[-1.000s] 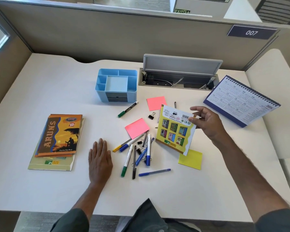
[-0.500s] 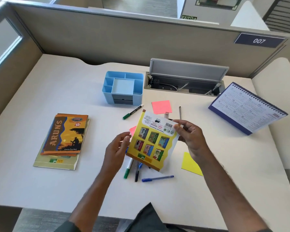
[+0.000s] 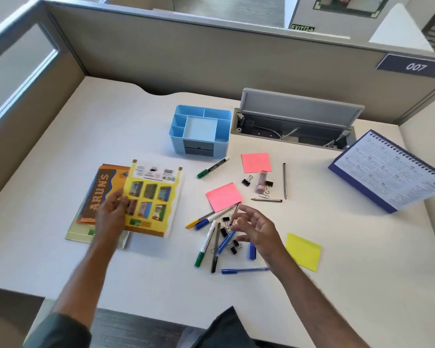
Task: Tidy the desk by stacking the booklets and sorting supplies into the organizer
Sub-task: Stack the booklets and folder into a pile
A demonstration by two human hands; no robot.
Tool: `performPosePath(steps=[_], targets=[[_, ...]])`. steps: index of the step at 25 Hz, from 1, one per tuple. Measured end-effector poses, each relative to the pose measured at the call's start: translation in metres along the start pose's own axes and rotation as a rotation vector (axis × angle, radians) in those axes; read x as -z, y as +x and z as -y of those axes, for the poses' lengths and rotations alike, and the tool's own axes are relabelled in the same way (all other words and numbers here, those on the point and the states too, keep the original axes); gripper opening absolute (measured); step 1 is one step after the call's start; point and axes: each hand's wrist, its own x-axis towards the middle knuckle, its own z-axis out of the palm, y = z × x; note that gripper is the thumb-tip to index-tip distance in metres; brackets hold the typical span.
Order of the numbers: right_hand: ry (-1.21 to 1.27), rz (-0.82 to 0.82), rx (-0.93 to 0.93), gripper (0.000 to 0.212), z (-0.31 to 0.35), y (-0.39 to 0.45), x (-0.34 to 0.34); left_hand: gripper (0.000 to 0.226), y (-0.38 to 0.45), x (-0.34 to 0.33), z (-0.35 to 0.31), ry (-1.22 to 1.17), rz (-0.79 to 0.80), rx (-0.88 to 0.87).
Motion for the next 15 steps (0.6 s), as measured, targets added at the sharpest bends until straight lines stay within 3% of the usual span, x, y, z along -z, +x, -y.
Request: performPosePath(steps=[2,6,15], targets=[[-0.040,-0.011,-0.030,0.035,-0.009,-0.005,0.005,0.037,0.032,0.026,0.005,0.120,-0.108,0.009],[-0.093,-0.063,-0.070,0.030,-0.024,-0.011,0.019,0.045,0.067,0.059,0.014,0.347,-0.159,0.095],[-0.215,-0.192,-0.096,0.026,-0.038,-0.022,0.043,0.041,0.077,0.050,0.024,0.666,-0.261,0.001]])
